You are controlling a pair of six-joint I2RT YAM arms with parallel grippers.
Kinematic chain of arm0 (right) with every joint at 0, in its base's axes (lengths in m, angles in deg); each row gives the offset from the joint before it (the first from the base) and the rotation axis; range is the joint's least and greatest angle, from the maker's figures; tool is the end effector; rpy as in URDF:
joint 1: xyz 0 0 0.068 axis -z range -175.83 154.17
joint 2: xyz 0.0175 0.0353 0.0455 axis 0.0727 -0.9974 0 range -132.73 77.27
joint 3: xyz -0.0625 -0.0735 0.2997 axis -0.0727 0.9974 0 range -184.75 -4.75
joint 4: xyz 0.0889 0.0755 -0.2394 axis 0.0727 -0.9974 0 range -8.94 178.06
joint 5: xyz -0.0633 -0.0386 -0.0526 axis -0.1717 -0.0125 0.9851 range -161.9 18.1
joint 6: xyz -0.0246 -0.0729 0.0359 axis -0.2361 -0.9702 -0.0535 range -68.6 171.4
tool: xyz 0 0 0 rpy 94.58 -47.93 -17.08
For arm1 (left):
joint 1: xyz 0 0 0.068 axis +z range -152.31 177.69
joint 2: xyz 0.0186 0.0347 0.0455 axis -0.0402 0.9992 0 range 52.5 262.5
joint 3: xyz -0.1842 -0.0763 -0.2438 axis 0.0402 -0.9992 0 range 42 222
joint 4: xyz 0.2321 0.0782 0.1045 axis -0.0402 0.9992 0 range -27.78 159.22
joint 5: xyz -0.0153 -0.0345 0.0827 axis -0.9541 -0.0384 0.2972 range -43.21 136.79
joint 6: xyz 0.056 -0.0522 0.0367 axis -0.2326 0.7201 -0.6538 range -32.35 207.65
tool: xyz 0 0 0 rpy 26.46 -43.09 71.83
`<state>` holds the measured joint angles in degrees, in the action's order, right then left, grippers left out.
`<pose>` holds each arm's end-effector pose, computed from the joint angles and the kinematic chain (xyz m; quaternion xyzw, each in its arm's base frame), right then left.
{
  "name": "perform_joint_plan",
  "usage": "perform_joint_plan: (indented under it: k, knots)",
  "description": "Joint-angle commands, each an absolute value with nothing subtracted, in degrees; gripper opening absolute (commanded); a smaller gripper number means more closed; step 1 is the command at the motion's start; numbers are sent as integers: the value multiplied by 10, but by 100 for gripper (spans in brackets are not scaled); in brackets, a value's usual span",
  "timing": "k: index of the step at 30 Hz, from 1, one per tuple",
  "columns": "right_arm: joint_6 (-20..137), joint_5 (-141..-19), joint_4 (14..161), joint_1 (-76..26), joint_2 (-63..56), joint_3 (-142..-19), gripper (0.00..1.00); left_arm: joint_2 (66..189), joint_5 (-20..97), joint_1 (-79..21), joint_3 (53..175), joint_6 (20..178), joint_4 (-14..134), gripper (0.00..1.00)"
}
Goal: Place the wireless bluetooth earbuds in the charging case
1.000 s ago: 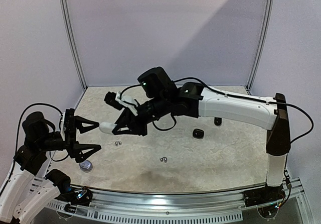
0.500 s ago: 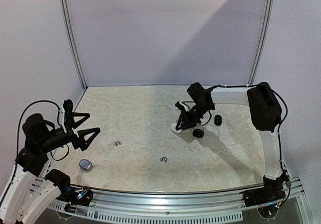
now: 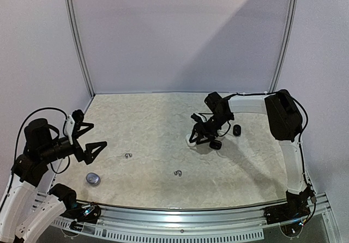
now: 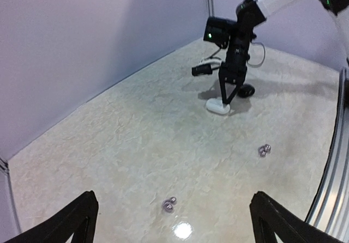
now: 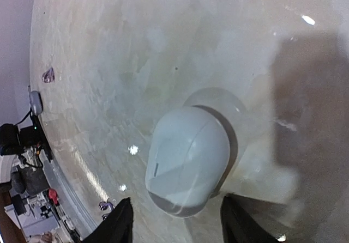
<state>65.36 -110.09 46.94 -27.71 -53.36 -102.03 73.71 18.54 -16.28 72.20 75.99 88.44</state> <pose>0.3980 0.3020 0.1315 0.1895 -0.9180 -0.3483 0.0086 0.0930 -0.0595 0.2816 0.3144 0.7292 -0.2080 0.5711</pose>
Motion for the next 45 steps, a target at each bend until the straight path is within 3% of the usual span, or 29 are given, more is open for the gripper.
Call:
perform_joint_plan:
  k: [1,5,9,12,16,23,37,41,45]
  knots:
    - [630,-1003,400,-275,-552,-1063,68,796,201,-158,819,582,1035,99]
    - [610,-949,361,-275,-541,-1112,98,905,255,-160,914,376,1231,99]
    - [600,-922,394,-280,-488,-1106,99,1072,392,-160,966,142,1467,100]
    - [601,-901,445,-292,-445,-1074,99,1166,459,-155,987,32,1551,99]
    - [595,-878,508,-318,-375,-1022,99,1222,456,-152,998,-50,1482,99]
    - [593,-839,572,-358,-290,-935,99,1269,466,-150,892,-146,1373,94]
    - [615,-839,624,-381,-247,-868,99,1286,483,-151,750,-89,1118,93]
    - [610,-839,623,-382,-246,-866,99,1286,487,-151,735,-93,1128,80]
    - [607,-843,626,-384,-248,-873,99,1281,492,-151,727,-96,1137,54]
